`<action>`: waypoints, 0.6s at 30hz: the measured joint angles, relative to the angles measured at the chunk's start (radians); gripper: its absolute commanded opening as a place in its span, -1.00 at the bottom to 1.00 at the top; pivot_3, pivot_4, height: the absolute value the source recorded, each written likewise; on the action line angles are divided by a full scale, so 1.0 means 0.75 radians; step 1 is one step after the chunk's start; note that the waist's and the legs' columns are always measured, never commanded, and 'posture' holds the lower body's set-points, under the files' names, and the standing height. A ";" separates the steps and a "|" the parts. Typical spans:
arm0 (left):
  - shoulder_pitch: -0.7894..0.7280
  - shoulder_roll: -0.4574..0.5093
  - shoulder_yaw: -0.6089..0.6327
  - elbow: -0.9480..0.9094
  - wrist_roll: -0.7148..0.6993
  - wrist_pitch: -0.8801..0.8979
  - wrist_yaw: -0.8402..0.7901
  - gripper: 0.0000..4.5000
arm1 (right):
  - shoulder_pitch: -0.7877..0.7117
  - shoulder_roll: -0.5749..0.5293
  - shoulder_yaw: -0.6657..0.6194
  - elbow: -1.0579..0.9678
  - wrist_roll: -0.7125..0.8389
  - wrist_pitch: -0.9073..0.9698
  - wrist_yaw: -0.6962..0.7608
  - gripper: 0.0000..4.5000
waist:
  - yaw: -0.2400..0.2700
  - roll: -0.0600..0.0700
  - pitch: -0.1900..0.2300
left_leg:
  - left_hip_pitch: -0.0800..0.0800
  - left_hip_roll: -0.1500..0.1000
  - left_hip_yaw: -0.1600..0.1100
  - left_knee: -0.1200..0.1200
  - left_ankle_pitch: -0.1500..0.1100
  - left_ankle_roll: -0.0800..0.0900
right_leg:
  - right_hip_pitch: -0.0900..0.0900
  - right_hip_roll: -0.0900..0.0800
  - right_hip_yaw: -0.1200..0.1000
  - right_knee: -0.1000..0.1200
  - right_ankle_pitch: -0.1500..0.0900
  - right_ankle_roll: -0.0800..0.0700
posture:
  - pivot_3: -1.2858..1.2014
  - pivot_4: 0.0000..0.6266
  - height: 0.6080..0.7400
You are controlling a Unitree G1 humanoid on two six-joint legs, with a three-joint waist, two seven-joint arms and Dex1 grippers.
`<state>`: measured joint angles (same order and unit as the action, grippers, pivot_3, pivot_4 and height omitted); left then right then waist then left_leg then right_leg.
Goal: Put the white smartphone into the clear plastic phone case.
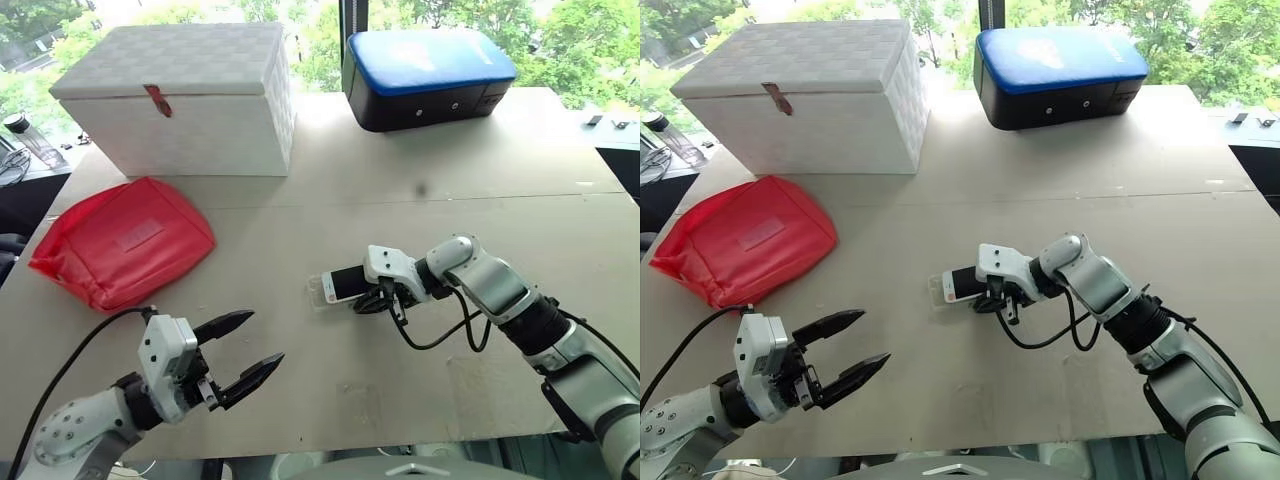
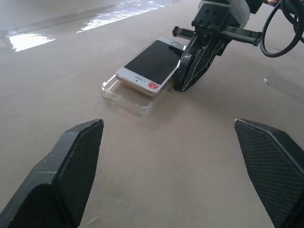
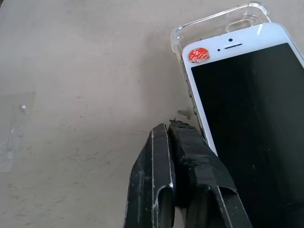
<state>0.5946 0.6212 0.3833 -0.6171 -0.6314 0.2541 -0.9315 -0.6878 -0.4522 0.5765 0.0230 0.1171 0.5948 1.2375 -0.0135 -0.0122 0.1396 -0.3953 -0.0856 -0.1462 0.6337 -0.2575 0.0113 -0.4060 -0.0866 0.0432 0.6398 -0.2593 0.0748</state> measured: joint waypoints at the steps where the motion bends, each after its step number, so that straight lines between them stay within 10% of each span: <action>1: 0.001 -0.001 0.000 0.000 0.000 0.000 0.001 1.00 | 0.000 -0.001 0.000 0.000 0.001 -0.003 0.002 -0.98 | 0.000 0.000 0.000 | 0.000 0.000 0.000 0.000 0.000 0.000 | 0.000 0.000 0.000 0.000 0.000 0.000 | 0.03 -0.52 1.00; 18: 0.093 -0.052 0.030 0.031 0.008 -0.121 -0.074 1.00 | 0.007 0.119 -0.080 -0.015 0.040 -0.057 -0.120 -0.98 | 0.002 -0.002 -0.001 | 0.000 0.000 0.000 0.001 0.000 0.000 | 0.000 0.001 0.000 0.002 0.000 0.000 | 0.03 -0.52 1.00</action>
<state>0.6645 0.5826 0.4056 -0.5936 -0.6257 0.1636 -0.9867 -0.6825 -0.3631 0.5164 0.0119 0.1469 0.5518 1.1473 -0.0119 -0.0137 0.1387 -0.3949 -0.0856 -0.1462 0.6345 -0.2574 0.0113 -0.4061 -0.0856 0.0429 0.6414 -0.2592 0.0745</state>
